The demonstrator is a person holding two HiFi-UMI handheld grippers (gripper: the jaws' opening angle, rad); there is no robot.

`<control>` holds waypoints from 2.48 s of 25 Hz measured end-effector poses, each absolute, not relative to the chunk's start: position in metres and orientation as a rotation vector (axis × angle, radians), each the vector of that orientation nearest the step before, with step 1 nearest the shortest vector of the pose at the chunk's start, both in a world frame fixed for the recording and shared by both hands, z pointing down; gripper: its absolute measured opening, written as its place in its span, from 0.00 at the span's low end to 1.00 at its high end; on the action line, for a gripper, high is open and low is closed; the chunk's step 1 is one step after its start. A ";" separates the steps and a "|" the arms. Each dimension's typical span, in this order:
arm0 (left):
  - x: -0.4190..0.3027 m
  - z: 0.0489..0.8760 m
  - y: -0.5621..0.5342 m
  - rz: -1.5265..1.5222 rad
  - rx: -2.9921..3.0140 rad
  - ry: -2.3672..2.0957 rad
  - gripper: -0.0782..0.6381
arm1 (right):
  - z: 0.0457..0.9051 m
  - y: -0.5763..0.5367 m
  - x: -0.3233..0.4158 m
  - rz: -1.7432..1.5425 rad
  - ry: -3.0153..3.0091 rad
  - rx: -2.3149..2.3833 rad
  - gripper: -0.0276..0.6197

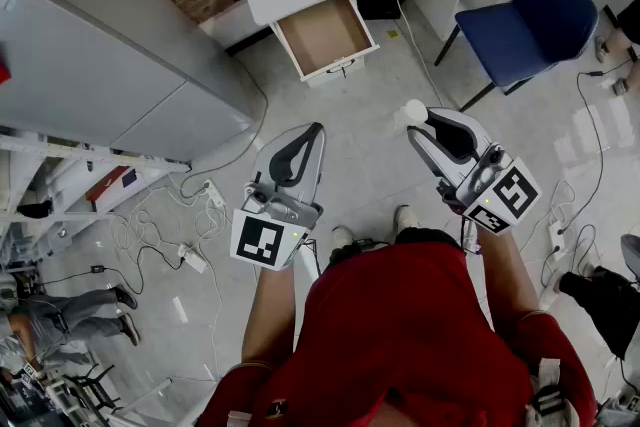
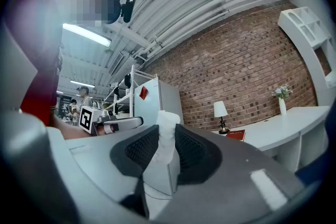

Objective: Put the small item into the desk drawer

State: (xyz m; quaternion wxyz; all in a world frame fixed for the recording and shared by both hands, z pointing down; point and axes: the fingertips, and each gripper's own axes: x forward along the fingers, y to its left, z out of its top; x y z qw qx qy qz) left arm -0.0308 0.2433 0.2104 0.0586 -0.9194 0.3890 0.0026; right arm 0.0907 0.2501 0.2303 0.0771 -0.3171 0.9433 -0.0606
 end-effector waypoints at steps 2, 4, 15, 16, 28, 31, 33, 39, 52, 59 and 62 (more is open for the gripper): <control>-0.031 0.211 0.242 0.004 -2.785 1.177 0.11 | 0.231 0.249 0.090 -0.180 2.827 -0.952 0.22; -0.030 0.212 0.242 0.000 -2.784 1.176 0.11 | 0.232 0.248 0.091 -0.181 2.826 -0.952 0.22; -0.029 0.215 0.247 -0.050 -2.747 1.213 0.11 | 0.239 0.247 0.100 -0.216 2.810 -0.916 0.22; -0.025 0.215 0.247 -0.063 -2.739 1.213 0.11 | 0.239 0.246 0.106 -0.216 2.807 -0.913 0.22; 0.071 0.219 0.216 -0.159 -2.667 1.308 0.11 | 0.262 0.205 0.207 -0.264 2.846 -0.824 0.22; 0.072 0.222 0.206 -0.174 -2.663 1.326 0.11 | 0.265 0.191 0.209 -0.267 2.851 -0.809 0.22; 0.071 0.224 0.198 -0.177 -2.658 1.343 0.11 | 0.266 0.184 0.207 -0.269 2.853 -0.793 0.22; 0.060 0.229 0.170 -0.181 -2.661 1.348 0.11 | 0.273 0.154 0.191 -0.269 2.883 -0.780 0.22; -0.025 0.259 0.052 -0.102 -2.733 1.321 0.11 | 0.305 0.040 0.102 -0.314 3.001 -0.909 0.22; -0.087 0.293 -0.023 -0.099 -2.819 1.264 0.11 | 0.354 -0.038 0.037 -0.399 3.085 -1.033 0.22; -0.107 0.310 -0.046 -0.098 -2.856 1.244 0.11 | 0.378 -0.066 0.017 -0.437 3.113 -1.092 0.22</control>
